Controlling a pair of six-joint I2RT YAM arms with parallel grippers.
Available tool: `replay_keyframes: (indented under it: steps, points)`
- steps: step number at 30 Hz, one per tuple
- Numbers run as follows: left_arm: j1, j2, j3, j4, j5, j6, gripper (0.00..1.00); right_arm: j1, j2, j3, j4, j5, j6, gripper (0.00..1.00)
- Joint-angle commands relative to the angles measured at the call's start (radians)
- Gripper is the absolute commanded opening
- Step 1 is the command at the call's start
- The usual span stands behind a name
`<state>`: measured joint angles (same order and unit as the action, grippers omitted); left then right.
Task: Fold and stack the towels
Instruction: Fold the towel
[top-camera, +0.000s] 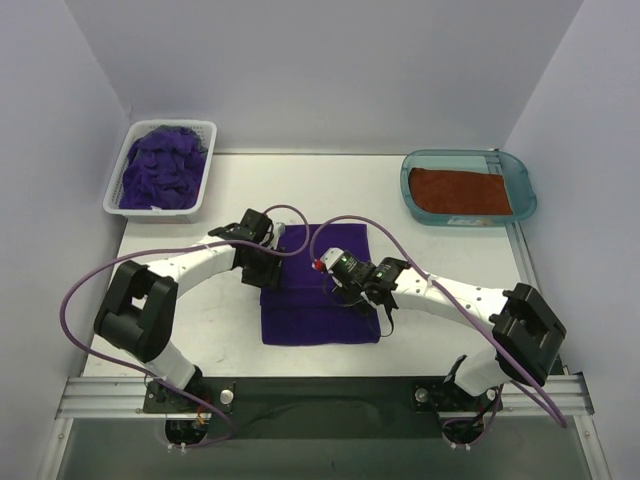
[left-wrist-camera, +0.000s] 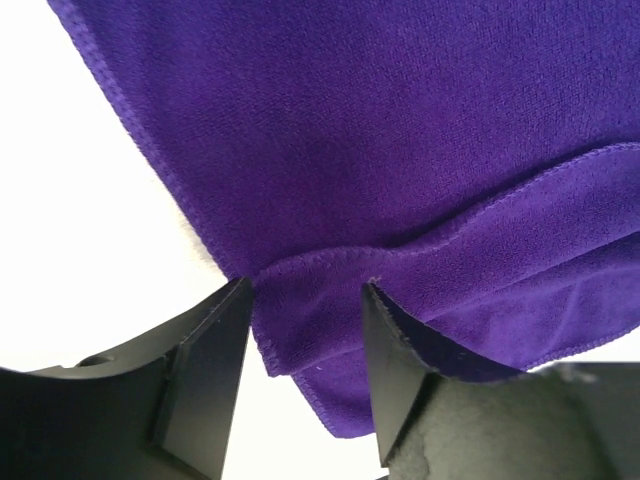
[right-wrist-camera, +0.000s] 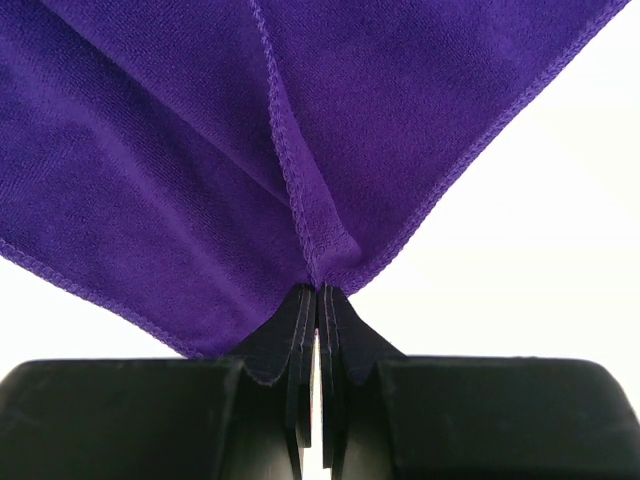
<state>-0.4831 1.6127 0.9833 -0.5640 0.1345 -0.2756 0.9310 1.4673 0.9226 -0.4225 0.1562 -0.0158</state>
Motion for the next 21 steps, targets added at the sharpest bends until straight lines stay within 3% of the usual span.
replay_keyframes:
  steps: [1,21]
  points:
    - [0.005,0.009,0.023,0.013,0.037,-0.022,0.56,0.003,-0.036,-0.013,-0.010,0.032,0.010,0.00]
    - [0.000,-0.158,-0.008,-0.001,0.151,-0.089,0.52,0.002,-0.048,-0.025,-0.001,0.043,0.016,0.00]
